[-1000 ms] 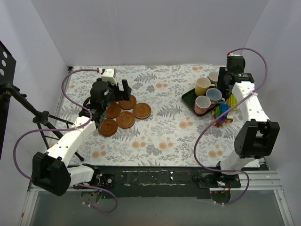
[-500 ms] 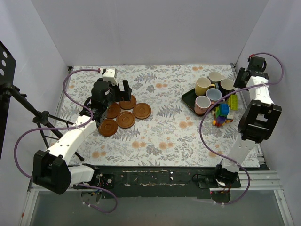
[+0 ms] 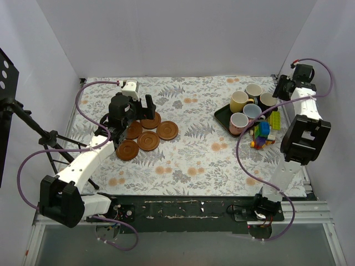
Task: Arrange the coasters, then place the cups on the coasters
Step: Pick up the cup from the tray.
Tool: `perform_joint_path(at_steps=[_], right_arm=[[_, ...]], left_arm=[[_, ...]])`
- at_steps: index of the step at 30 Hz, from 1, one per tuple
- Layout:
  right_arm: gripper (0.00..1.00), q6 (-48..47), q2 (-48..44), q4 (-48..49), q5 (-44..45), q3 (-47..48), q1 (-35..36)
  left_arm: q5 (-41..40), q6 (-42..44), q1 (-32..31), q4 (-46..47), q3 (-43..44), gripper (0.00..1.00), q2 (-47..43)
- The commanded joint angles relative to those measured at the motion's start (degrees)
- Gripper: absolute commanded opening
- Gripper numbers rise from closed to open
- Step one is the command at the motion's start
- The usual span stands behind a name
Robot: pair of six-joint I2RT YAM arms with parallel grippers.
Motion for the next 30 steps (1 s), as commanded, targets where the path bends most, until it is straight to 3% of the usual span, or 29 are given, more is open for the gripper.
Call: perform_joint_path(at_steps=[1,9,13,20,24,30], right_arm=[[0.52,-0.65,2.54,0.60,0.59,3.60,-0.12],[0.47,-1.00,5.88,-0.80,-0.28,5.89,-0.03],[0.33,-0.56,6.67,-1.16,-0.81,6.15,0.06],[0.21,-0.65,6.67,-1.33,0.15,6.50,0.58],[0.03,-1.09,6.49,-1.16,0.42,7.03,0.58],[0.01,-2.23,6.76,-1.24,-1.25,8.43,0.58]], left_arm=[[0.13,0.40,-0.26,-0.53,1.27,0.94,0.14],[0.13,0.40,-0.26,-1.14,1.62,0.94,0.59],[-0.05,0.49,-0.26,-1.14,1.53,0.94,0.41],[-0.40,0.92,-0.26,-1.14,1.62,0.95,0.85],[-0.05,0.75,-0.26,-1.75,1.97,0.95,1.55],[0.48,0.84,-0.26,-2.20,2.23,0.95,2.25]])
